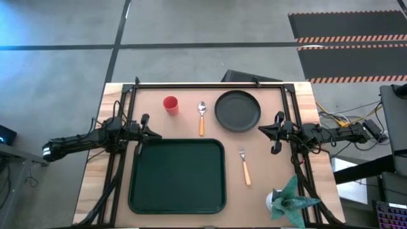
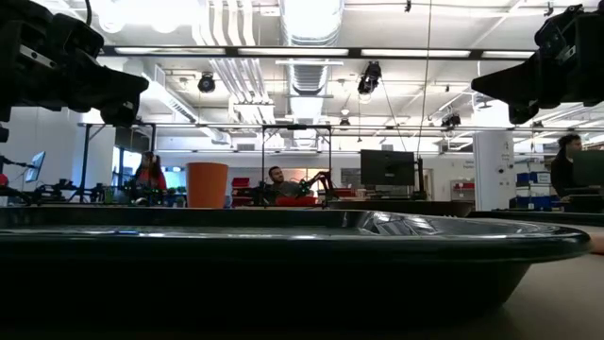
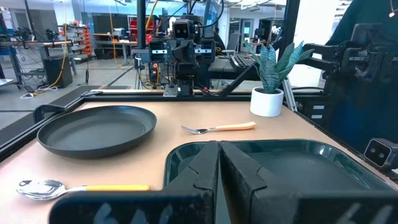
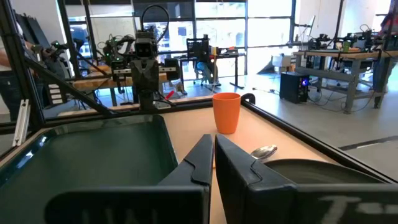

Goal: Pick and place plate/cup/fork/spoon on tray

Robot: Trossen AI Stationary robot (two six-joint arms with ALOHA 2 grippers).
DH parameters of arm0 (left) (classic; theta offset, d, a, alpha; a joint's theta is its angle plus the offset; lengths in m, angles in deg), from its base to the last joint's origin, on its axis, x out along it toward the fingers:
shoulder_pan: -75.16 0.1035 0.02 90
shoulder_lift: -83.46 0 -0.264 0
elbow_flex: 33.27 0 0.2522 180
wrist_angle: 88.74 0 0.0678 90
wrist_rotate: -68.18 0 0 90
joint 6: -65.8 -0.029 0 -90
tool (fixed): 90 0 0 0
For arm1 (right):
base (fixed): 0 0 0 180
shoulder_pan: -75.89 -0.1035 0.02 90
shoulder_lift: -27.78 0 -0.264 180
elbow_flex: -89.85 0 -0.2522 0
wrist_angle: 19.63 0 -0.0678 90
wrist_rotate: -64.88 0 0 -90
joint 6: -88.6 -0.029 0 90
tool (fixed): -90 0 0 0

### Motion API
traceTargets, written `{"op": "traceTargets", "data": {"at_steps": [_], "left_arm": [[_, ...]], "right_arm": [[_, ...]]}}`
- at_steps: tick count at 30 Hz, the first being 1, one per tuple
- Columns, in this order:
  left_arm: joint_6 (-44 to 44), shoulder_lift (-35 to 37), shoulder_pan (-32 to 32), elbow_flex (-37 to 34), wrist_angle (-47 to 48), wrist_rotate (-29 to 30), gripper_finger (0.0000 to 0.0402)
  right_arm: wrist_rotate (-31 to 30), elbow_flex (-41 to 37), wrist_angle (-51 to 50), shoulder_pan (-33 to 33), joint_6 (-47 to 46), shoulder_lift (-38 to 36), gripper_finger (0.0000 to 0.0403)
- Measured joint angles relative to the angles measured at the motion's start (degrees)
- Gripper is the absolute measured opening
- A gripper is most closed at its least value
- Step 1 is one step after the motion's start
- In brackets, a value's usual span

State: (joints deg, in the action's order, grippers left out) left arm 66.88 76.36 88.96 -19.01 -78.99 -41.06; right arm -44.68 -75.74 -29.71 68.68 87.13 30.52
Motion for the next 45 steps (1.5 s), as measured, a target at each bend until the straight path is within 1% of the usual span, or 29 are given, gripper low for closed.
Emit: {"op": "traceTargets", "data": {"at_steps": [21, 23, 28, 31, 34, 39, 41, 45], "left_arm": [[-0.01, -0.02, -0.01, 0.01, -0.01, 0.01, 0.0000], [0.00, -0.02, -0.02, 0.02, -0.02, 0.02, 0.0000], [-0.01, -0.01, 0.00, 0.00, -0.02, 0.02, 0.0000], [-0.02, -0.01, -0.02, 0.01, -0.05, 0.01, 0.0000], [-0.01, -0.01, -0.01, 0.01, -0.10, 0.02, 0.0000], [-0.03, 0.00, -0.02, 0.00, -0.05, 0.87, 0.0000], [2.46, -0.02, 0.00, 0.00, -0.63, 1.85, 0.0000], [8.11, 0.00, 0.00, 0.01, -8.48, 5.95, 0.0000]], "right_arm": [[0.01, 0.00, 0.31, -0.01, -0.53, 0.01, 0.0009], [0.00, -0.01, 1.97, -0.02, -5.13, 0.01, 0.0009], [-0.02, -0.01, 5.26, -0.02, -20.54, -0.02, 0.0009], [0.00, 0.00, 5.36, 0.01, -24.71, 0.01, 0.0009], [-0.83, -0.01, 6.70, -0.02, -25.16, -0.02, 0.0009], [-5.33, -0.01, 11.01, -0.02, -24.92, -0.02, 0.0009], [-5.56, -0.01, 12.88, 0.00, -24.80, -0.02, 0.0009], [-4.15, -0.01, 16.82, -0.02, -23.78, -0.02, 0.0009]]}}
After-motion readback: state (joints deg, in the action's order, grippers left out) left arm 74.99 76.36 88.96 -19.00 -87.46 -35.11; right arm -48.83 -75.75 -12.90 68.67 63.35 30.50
